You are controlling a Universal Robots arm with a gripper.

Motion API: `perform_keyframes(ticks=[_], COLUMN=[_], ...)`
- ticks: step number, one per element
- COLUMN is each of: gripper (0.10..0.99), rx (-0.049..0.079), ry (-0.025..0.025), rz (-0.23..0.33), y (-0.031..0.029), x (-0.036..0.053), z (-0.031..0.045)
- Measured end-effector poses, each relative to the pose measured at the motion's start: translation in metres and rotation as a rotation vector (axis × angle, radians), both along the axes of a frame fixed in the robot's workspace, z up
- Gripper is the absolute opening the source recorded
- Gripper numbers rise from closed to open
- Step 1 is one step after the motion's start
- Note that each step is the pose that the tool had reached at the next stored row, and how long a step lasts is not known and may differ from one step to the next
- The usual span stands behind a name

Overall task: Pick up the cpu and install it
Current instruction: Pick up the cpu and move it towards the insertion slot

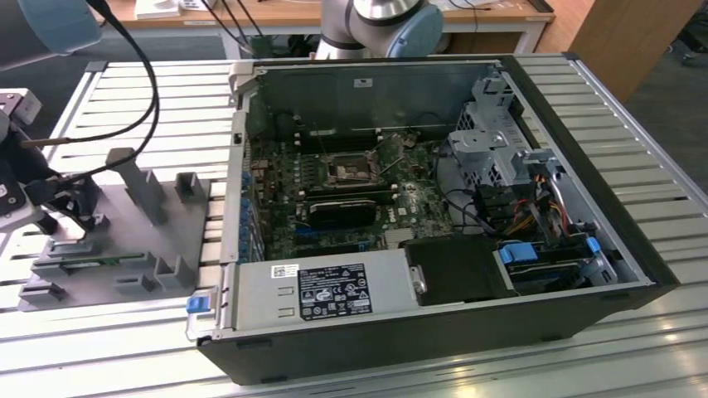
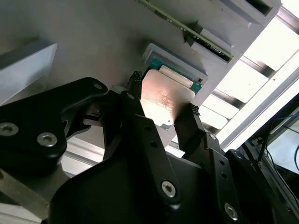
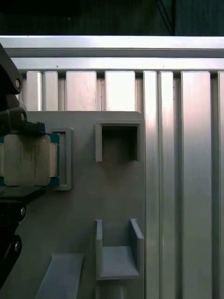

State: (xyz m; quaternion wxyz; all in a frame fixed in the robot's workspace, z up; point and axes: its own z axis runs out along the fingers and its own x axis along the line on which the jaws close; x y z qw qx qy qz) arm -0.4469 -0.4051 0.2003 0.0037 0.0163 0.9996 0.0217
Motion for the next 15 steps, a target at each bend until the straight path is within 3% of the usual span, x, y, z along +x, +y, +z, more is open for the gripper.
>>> perform_keyframes(ticks=[15], gripper=[0.533], rx=[0.002], ry=[0.0002], rz=[0.0], y=[0.0], x=[0.0], z=[0.0135])
